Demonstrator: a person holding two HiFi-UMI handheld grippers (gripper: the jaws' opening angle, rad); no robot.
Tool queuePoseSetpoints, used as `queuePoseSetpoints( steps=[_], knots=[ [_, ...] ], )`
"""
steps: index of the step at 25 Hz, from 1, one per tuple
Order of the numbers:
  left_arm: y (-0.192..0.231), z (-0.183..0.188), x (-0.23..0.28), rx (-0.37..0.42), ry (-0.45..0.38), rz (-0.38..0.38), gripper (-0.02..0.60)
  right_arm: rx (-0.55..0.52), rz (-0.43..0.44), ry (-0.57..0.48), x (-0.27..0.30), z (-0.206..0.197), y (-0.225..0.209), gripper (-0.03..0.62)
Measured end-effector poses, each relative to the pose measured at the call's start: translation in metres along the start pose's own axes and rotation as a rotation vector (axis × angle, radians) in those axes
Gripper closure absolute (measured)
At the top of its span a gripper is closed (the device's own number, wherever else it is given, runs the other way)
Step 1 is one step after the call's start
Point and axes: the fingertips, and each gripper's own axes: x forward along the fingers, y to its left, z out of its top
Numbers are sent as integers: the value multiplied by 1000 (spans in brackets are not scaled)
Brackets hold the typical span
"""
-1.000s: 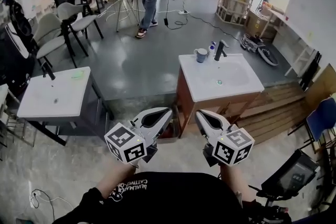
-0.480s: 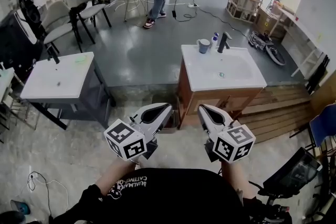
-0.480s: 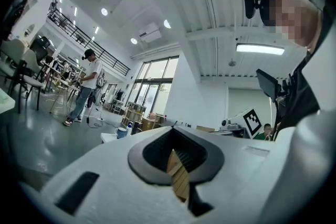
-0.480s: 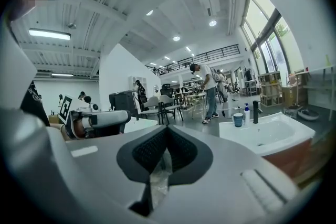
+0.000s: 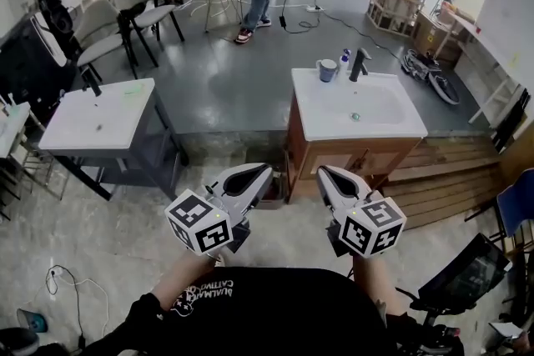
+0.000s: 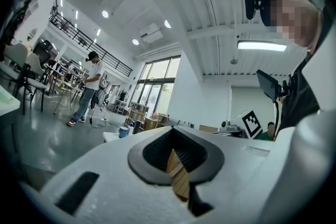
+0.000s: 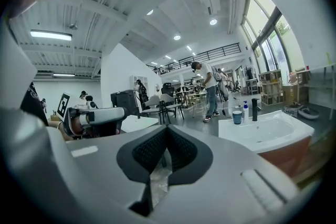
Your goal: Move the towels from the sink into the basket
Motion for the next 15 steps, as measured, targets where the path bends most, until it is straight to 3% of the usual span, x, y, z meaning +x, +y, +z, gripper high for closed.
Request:
queuePoseSetpoints(
  steps=[15],
  knots=[
    [-19, -9, -1, 3, 16, 12, 580, 19, 2, 12, -18, -13, -3, 589]
  ],
)
